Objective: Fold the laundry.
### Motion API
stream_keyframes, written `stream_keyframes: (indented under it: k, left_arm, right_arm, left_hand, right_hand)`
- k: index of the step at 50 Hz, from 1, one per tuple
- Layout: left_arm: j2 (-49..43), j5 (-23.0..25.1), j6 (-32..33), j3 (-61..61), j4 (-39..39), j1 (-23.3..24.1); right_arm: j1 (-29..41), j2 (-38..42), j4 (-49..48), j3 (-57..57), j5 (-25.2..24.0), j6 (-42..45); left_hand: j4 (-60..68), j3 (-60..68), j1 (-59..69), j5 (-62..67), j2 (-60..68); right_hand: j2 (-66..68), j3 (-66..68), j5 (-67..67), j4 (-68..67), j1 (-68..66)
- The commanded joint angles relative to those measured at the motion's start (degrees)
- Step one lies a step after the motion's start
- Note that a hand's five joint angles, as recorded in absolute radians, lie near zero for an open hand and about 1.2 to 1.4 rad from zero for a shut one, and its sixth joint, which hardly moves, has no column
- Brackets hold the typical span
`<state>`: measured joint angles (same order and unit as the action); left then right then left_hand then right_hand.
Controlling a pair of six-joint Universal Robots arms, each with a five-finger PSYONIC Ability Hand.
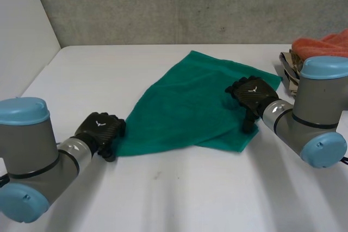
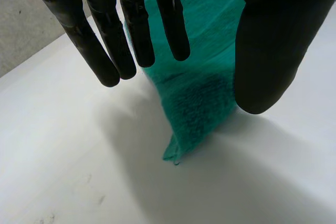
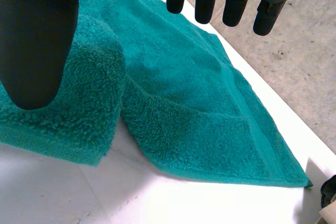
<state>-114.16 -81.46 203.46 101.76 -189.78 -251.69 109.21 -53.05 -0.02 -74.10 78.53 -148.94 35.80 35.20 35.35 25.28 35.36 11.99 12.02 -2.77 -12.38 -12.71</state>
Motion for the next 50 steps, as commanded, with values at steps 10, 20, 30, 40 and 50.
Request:
stream_keyframes:
  k: [10,20,30,40,50]
  left_arm:
    - [-3.09,-2.65,5.37,-4.11,-2.61,0.84]
    - [6.31,-6.26,3.44,-3.50,-7.18,2.78]
    - [9.48,-6.35,2.47,-6.13,-7.01,4.80]
    - [10.27,-6.70,1.06,-10.52,-5.25,7.35]
    - [9.92,-8.28,0.97,-20.36,-4.02,7.35]
  right_arm:
    - [-2.95,0.40,9.67,4.21,0.31,-8.20]
    - [-7.61,1.90,28.84,12.22,-3.55,-12.34]
    - [-6.04,6.03,26.39,12.75,-7.78,-10.49]
    - [-0.50,6.74,21.74,10.21,-7.60,-16.19]
    - [11.71,-8.10,15.67,-4.38,-8.04,-19.63]
  left_hand:
    - [44.20,44.80,44.65,44.72,44.64]
    - [44.20,44.80,44.65,44.72,44.64]
    - [44.20,44.80,44.65,44.72,44.64]
    - [44.20,44.80,44.65,44.72,44.64]
    - [44.20,44.80,44.65,44.72,44.64]
  right_hand:
    - [-1.99,-2.02,2.77,2.38,2.71]
    - [-1.99,-2.02,2.77,2.38,2.71]
    - [-1.99,-2.02,2.77,2.38,2.71]
    - [67.68,67.66,-66.91,-67.30,-66.97]
    - [68.01,67.98,-67.23,-67.62,-67.29]
